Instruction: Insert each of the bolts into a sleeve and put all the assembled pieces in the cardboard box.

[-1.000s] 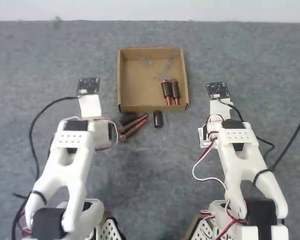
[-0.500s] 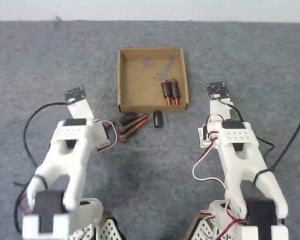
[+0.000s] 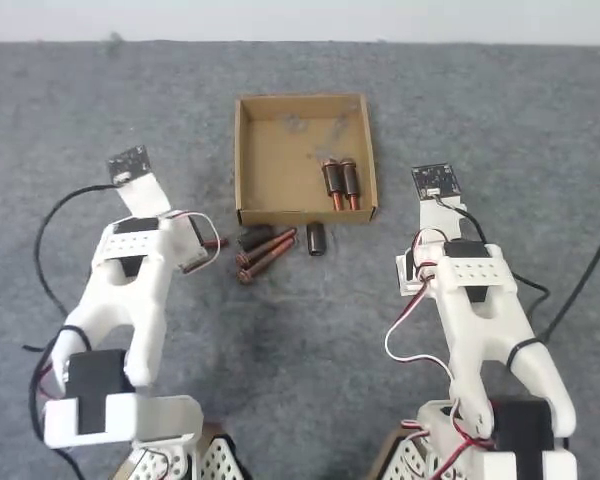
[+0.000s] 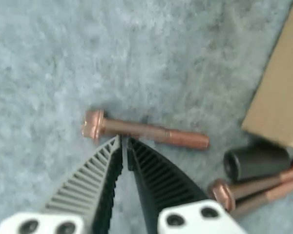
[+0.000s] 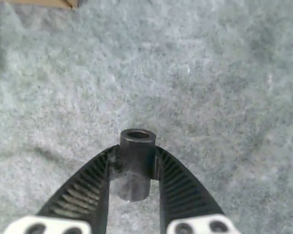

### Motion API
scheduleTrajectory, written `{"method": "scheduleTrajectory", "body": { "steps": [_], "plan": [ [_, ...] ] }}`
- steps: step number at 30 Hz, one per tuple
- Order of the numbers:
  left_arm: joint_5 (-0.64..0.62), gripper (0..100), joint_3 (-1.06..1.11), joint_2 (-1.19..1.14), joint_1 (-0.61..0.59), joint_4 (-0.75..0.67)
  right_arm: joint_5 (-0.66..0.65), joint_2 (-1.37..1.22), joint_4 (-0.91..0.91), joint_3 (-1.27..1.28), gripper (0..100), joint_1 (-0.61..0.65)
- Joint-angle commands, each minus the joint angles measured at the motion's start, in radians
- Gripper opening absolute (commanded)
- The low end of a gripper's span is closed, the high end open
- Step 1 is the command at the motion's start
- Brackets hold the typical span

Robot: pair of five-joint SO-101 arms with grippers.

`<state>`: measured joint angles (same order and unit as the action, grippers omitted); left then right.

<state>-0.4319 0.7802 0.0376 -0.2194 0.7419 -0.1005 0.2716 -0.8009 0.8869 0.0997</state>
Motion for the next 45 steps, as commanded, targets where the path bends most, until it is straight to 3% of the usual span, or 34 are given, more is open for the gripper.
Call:
{"method": "scheduleTrajectory", "body": {
  "steps": [1, 9, 14, 17, 20, 28, 37, 45],
  "plan": [
    [-0.012, 1, -0.064, -0.021, -0.008, -0.031, -0.015, 0.01, 0.005, -0.006, 0.6, -0.005],
    [-0.012, 1, -0.242, -0.164, -0.012, 0.115, -0.015, 0.01, 0.005, -0.006, 0.6, -0.005],
    [-0.015, 1, -0.302, -0.212, -0.012, 0.13, -0.015, 0.01, 0.005, -0.006, 0.6, -0.005],
    [-0.089, 1, -0.326, -0.222, -0.012, 0.13, -0.015, 0.01, 0.007, -0.006, 0.6, -0.005],
    [-0.163, 1, -0.34, -0.195, -0.011, 0.149, -0.015, 0.01, 0.012, -0.006, 0.6, -0.005],
    [-0.158, 1, -0.318, -0.015, 0.014, 0.315, -0.028, 0.01, 0.012, -0.006, 0.6, -0.005],
    [-0.16, 1, -0.282, -0.146, 0.011, 0.308, -0.041, 0.01, 0.007, -0.006, 0.6, -0.005],
    [-0.16, 1, -0.437, -0.334, -0.051, 0.302, -0.041, 0.01, 0.005, -0.006, 0.6, -0.005]
  ]
}}
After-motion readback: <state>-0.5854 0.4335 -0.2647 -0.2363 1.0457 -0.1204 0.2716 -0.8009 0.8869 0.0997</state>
